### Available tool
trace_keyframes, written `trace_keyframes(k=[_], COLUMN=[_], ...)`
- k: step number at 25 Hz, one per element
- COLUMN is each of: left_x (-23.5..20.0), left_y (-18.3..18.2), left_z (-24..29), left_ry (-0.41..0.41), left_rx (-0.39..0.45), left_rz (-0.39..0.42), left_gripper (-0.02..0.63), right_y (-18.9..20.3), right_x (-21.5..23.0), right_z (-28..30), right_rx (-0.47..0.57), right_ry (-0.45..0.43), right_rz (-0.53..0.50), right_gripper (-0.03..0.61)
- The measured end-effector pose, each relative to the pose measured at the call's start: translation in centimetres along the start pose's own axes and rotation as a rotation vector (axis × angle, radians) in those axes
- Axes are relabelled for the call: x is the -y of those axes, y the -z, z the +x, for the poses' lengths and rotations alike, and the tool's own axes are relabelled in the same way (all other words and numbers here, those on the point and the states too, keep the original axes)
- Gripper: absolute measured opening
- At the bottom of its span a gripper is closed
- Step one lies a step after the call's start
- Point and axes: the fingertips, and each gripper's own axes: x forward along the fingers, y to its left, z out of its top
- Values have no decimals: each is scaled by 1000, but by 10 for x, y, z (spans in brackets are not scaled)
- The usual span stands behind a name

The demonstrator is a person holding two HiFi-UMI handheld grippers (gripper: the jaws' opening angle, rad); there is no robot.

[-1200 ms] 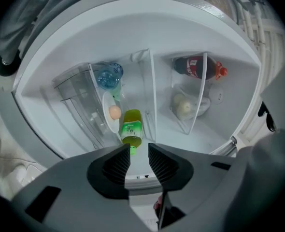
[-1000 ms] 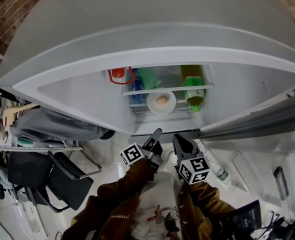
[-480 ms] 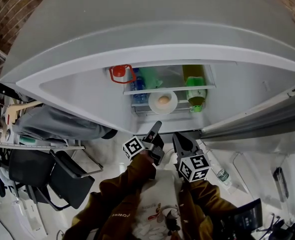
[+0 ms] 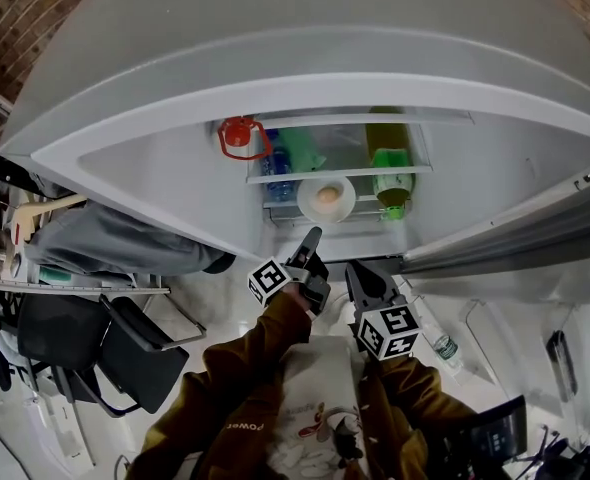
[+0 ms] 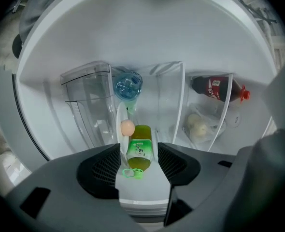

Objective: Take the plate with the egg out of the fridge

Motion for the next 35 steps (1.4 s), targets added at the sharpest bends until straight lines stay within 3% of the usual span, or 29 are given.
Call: trace_keyframes(k=[35], left_x=[-28], left_y=[-13], left_z=[38], left_ry=[-95], left_rx=[32], left_rz=[-39], left_gripper=[229], right_y=[-5], right_x=[13], right_z=[2], right_rx=[-4], right_ry=[23], right_rz=[-5], right_gripper=[6])
